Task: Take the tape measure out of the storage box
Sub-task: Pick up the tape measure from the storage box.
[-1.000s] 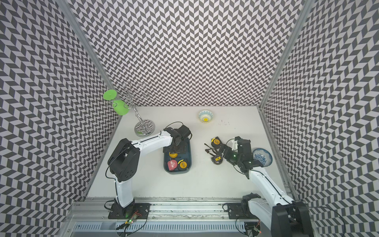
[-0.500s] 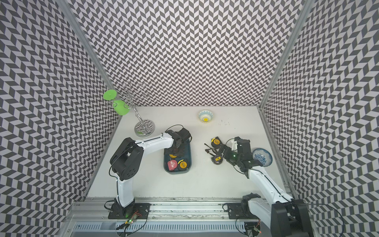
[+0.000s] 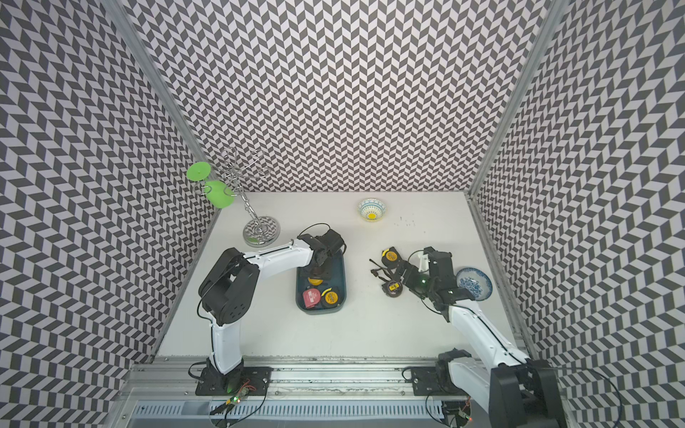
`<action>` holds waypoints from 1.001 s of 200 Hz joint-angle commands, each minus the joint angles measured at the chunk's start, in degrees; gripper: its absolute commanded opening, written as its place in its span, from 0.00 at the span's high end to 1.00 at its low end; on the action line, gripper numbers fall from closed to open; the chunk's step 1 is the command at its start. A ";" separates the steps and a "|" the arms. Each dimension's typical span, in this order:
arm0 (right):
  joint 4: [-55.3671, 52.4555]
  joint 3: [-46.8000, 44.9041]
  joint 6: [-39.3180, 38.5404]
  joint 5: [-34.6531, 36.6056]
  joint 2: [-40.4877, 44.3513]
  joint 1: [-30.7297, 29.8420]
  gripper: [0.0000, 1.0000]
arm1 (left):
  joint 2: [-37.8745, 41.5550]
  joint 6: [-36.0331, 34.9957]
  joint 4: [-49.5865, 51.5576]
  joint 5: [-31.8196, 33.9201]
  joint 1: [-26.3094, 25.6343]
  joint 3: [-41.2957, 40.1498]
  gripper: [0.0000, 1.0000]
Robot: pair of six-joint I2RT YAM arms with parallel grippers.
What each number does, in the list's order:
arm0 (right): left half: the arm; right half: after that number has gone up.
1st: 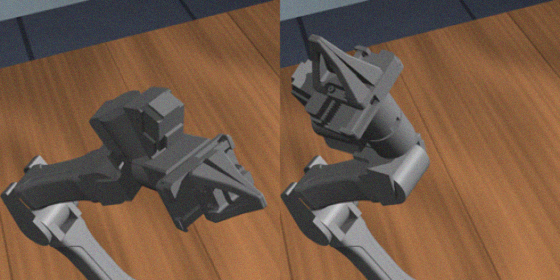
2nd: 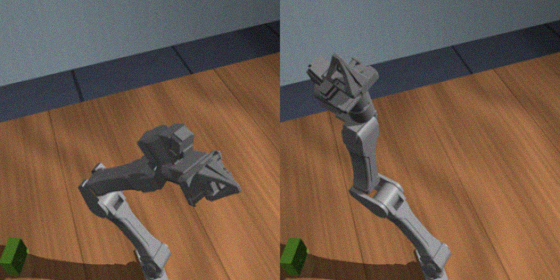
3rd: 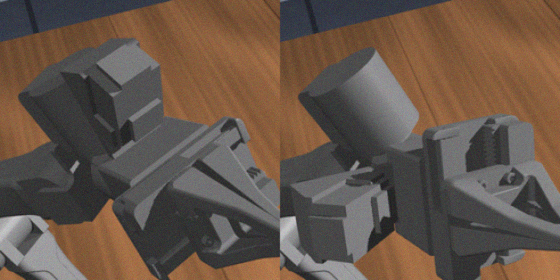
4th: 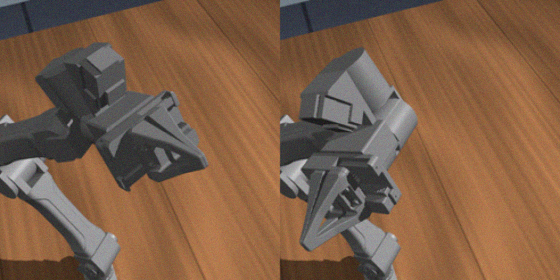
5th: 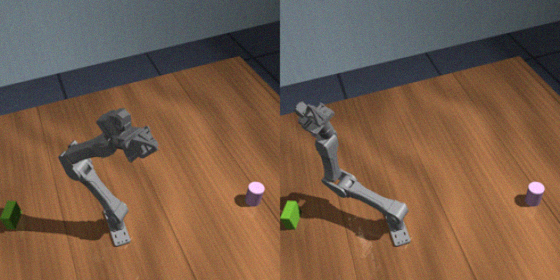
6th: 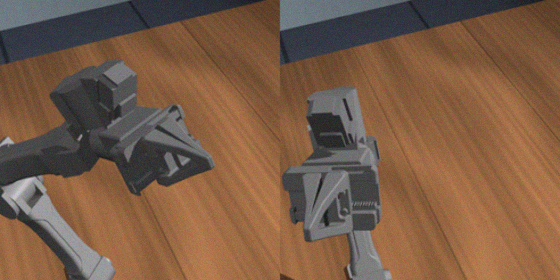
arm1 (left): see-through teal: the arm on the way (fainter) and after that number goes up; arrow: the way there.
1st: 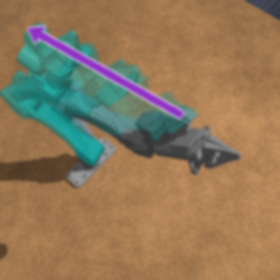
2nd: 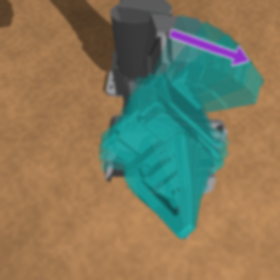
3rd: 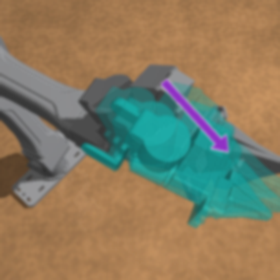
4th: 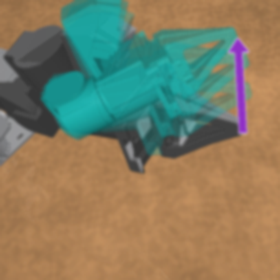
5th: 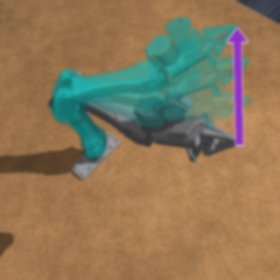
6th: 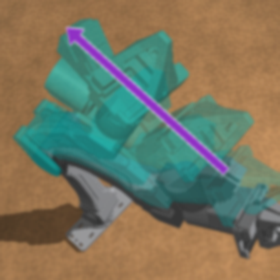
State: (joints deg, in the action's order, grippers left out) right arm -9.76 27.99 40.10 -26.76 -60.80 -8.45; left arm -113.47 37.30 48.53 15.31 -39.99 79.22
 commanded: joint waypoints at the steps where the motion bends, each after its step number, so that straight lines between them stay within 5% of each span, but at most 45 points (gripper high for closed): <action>1: 2.73 0.93 -0.12 -0.64 -0.46 0.23 0.01 | 0.08 0.54 -0.59 -2.20 0.15 -1.44 0.60; 45: 2.75 0.98 -0.13 -1.24 -0.40 0.26 0.00 | 1.20 1.50 0.63 -2.98 0.35 -0.70 1.00; 140: 5.54 1.19 0.49 -3.17 0.41 -1.77 0.01 | 6.77 3.39 6.16 -4.95 1.32 6.38 1.00; 200: 12.54 1.89 3.69 -1.46 0.59 -11.46 0.00 | 8.70 4.17 9.93 -6.04 1.40 12.69 1.00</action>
State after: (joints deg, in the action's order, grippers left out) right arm -4.05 28.03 42.11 -29.19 -61.10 -15.70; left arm -107.63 40.58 55.70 10.15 -38.85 88.53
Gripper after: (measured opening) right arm 0.995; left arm 0.594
